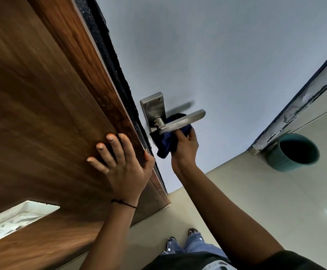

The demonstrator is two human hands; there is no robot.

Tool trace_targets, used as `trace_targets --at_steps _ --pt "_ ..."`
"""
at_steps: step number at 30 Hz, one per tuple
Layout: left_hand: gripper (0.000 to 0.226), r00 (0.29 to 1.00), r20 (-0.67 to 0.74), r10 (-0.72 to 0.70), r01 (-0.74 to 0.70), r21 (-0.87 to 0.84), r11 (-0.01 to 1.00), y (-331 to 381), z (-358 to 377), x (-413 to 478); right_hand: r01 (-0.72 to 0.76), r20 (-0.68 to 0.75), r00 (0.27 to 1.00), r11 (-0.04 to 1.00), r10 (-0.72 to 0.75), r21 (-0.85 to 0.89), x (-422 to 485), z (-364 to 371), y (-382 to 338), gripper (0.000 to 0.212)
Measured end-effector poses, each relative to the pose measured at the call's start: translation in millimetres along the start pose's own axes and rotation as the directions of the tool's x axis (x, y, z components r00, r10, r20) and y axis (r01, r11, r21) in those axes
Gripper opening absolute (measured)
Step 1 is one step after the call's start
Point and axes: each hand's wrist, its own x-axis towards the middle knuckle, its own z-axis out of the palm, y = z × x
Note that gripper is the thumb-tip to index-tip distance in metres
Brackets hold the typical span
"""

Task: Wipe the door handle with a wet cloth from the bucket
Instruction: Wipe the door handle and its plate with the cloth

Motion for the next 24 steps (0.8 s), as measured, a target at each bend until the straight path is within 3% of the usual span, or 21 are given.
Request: trace_targets --at_steps 5,10,14,16,18,24 --pt "0.093 1.0 0.001 -0.007 0.007 -0.003 1.0 -0.2 -0.1 -0.5 0.067 0.032 0.998 0.979 -0.062 -0.191 -0.7 -5.5 0.6 0.031" --pt "0.093 1.0 0.012 -0.004 0.004 -0.015 1.0 -0.2 -1.2 -0.9 0.215 0.077 0.976 0.831 -0.205 -0.514 -1.0 -25.7 -10.4 0.033" --pt "0.089 1.0 0.017 0.002 -0.002 -0.016 1.0 0.8 -1.7 -0.2 0.262 -0.208 0.906 0.874 -0.369 -0.409 4.2 -35.6 -25.3 0.04" --pt "0.088 1.0 0.022 0.009 -0.009 -0.008 1.0 0.3 -1.9 0.0 0.337 -0.257 0.855 0.859 -0.451 -0.386 4.5 -35.6 -34.0 0.038" --pt "0.088 1.0 0.026 0.011 -0.011 -0.001 1.0 -0.7 -1.6 -0.1 0.398 -0.227 0.826 0.82 -0.515 -0.41 1.0 -31.7 -38.8 0.036" --pt "0.088 1.0 0.014 0.019 -0.018 -0.023 1.0 -1.8 -1.4 -1.4 0.446 -0.043 0.839 0.729 -0.543 -0.519 -28.4 -17.4 -16.1 0.037"
